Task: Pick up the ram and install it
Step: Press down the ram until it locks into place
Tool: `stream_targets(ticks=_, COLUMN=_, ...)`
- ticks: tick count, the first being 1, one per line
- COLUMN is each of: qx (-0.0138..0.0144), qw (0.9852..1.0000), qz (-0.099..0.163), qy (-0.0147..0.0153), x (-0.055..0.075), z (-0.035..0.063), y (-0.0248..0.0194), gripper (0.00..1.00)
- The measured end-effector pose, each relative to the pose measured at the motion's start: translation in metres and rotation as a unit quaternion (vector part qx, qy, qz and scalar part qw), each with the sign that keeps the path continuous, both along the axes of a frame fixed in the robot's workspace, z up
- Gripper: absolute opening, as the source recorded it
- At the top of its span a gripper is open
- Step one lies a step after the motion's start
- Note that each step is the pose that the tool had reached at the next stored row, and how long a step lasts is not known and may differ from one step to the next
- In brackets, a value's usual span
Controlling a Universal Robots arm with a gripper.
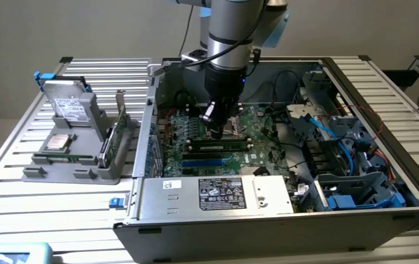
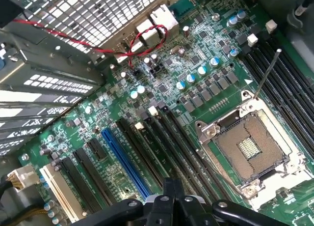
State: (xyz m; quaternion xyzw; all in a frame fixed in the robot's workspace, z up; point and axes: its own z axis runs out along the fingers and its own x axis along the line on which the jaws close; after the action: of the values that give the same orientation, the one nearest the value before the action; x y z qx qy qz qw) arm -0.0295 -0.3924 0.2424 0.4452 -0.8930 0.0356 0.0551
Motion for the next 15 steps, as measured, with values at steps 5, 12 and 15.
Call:
stream_targets(ticks=5, qx=-0.0001, qw=0.9995, qz=-0.031, qy=-0.0003, x=0.0, z=0.0, y=0.0, gripper=0.11)
stream_targets(ticks=12, qx=-0.0004, qw=0.9979, qz=-0.065, qy=-0.0053, x=0.0, z=-0.0001, y=0.0, gripper=0.11)
stream_targets(ticks=15, qx=-0.0003, qw=0.9968, qz=-0.08, qy=-0.0084, x=0.0, z=0.0, y=0.0, gripper=0.11)
